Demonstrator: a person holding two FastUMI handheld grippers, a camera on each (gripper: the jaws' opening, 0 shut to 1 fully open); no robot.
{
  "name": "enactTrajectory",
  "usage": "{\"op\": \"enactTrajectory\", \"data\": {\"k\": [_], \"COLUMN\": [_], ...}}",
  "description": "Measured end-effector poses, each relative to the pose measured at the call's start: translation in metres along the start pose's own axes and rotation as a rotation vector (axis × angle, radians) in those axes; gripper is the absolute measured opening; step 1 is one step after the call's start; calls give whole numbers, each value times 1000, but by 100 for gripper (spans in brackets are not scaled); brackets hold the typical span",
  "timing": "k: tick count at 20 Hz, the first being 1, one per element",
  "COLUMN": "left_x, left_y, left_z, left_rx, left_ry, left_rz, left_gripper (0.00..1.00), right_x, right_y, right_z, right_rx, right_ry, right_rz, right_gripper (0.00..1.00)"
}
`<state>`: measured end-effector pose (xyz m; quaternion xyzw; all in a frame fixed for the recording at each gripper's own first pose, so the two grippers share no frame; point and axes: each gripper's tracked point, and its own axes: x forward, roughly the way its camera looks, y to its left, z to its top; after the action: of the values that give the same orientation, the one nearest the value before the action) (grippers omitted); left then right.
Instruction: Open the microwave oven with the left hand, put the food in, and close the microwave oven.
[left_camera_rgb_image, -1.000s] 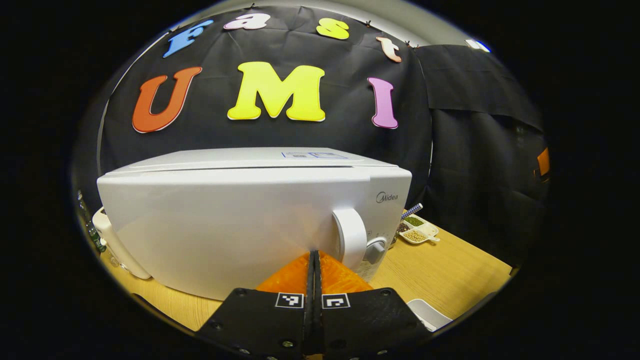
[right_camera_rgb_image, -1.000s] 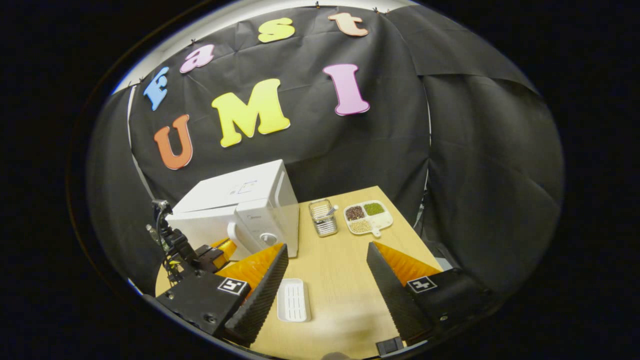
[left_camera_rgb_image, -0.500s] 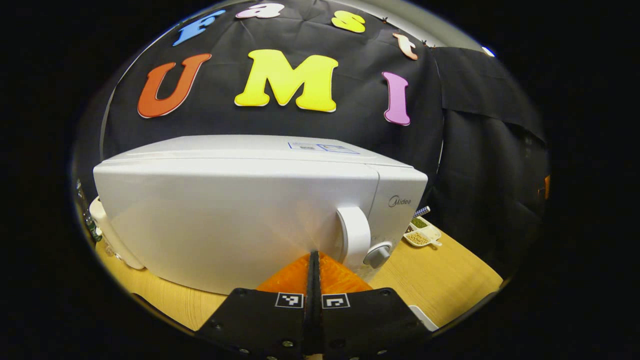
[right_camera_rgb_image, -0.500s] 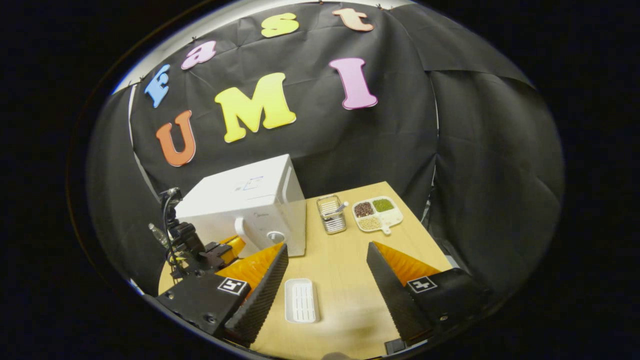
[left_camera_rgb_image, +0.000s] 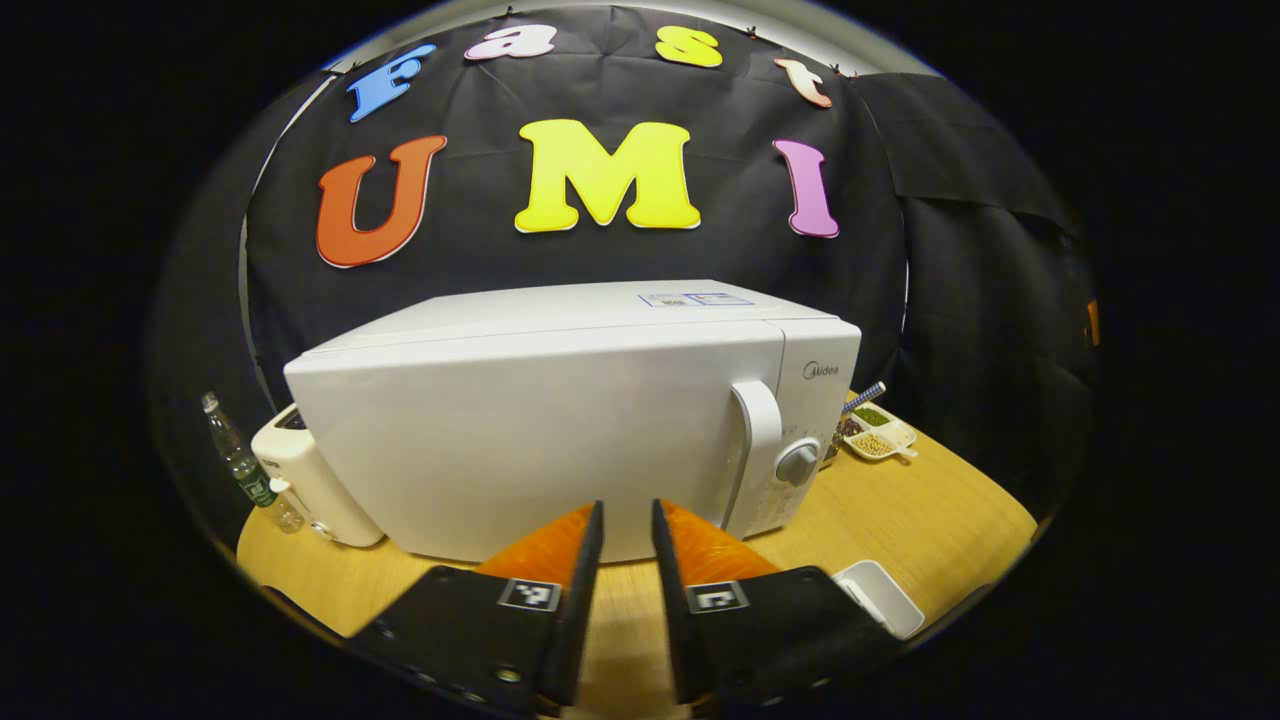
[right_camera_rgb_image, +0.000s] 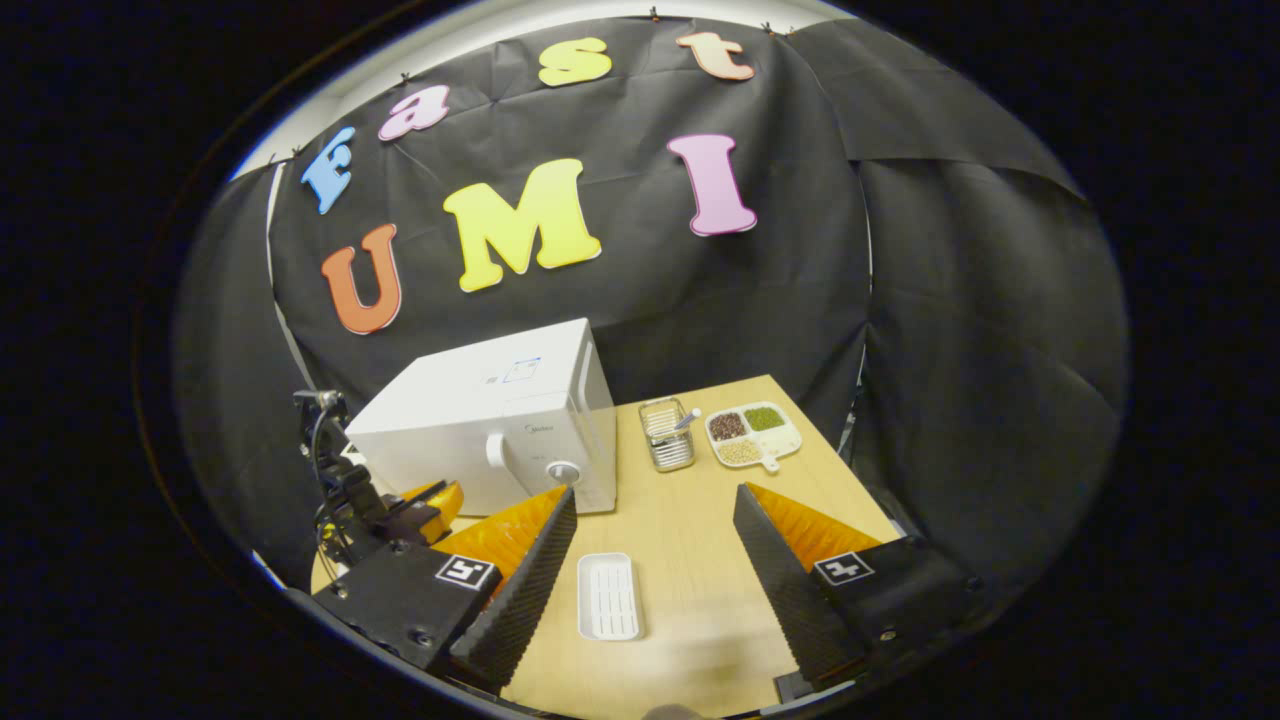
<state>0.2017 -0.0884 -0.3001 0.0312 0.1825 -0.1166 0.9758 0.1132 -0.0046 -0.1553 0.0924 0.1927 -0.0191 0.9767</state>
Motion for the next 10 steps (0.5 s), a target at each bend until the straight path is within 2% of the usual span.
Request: {"op": "enactTrajectory", "data": {"k": [1, 2, 7, 8, 9, 10], "left_x": [-16, -31, -109, -123, -137, -148], "left_y": [3, 7, 6, 4, 1, -1], "left_z": [-1, -2, 25, 36, 47, 57], "left_rx": [25, 45, 37, 20, 0, -23], "left_ry": [-5, -14, -39, -50, -59, -64], "left_rz": [12, 29, 37, 37, 35, 44], "left_gripper": [58, 96, 96, 96, 96, 96], "right_x": [-4, -10, -42, -50, -57, -63], "right_y": [-2, -2, -6, -5, -2, 1], "right_z": [2, 7, 41, 48, 53, 58], "right_rx": [-22, -44, -181, -210, -231, -241], "right_ry": [-18, -37, -138, -154, -165, -174], "right_rz": [-13, -23, -73, -66, -50, -23], "right_gripper": [92, 92, 92, 92, 100, 100]}}
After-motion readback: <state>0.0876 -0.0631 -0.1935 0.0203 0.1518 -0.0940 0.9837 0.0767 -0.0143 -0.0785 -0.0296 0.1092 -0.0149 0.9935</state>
